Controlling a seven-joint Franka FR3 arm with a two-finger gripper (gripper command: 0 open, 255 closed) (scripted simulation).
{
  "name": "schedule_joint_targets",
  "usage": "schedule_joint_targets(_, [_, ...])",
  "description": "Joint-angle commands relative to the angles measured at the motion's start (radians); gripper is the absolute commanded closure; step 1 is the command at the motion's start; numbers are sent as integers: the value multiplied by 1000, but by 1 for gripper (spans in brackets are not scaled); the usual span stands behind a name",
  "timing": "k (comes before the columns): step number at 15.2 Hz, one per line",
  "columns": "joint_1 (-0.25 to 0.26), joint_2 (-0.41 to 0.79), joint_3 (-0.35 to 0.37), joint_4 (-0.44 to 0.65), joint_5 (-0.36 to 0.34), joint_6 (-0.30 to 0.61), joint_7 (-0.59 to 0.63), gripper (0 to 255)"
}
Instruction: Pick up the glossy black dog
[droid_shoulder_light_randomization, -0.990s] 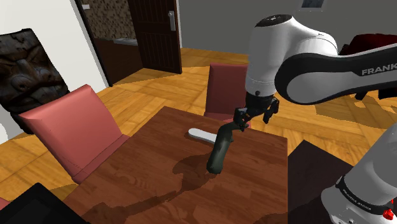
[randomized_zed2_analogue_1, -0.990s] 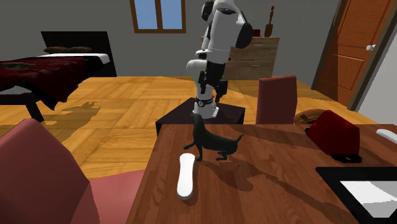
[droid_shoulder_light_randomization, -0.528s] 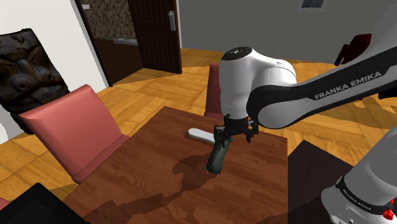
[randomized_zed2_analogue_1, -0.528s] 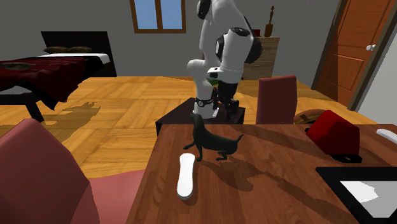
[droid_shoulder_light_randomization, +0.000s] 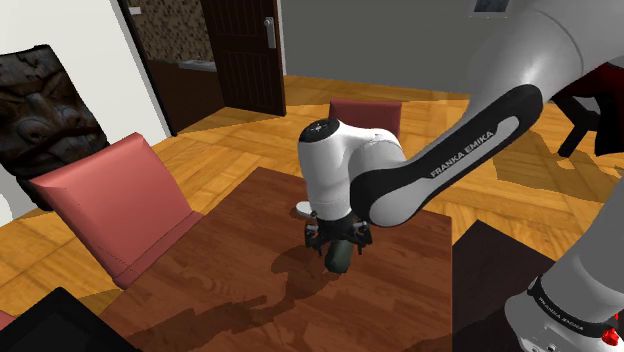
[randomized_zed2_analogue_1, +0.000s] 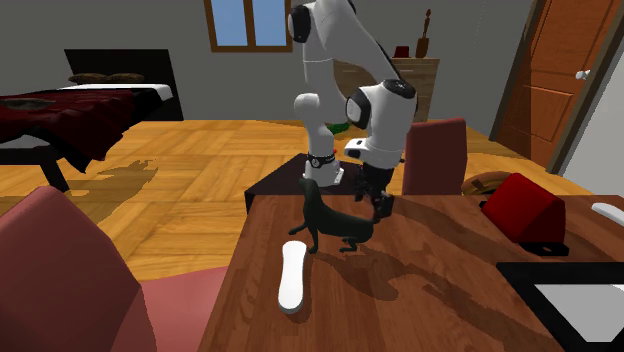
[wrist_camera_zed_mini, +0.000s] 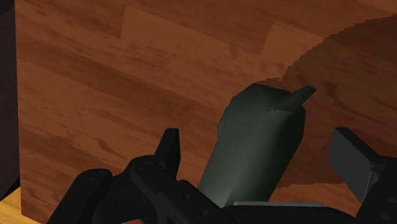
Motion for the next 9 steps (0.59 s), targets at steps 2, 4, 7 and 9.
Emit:
schedule_joint_targets(2, [28,77,-25,20,-65,25,69,0])
schedule_joint_targets(4, [38,100,-37,15,-89,45,85,0])
schedule_joint_targets(7, [56,143,-59,8,-132,80,116,0])
schedule_joint_targets(9, [57,143,-59,8,-132,80,116,0])
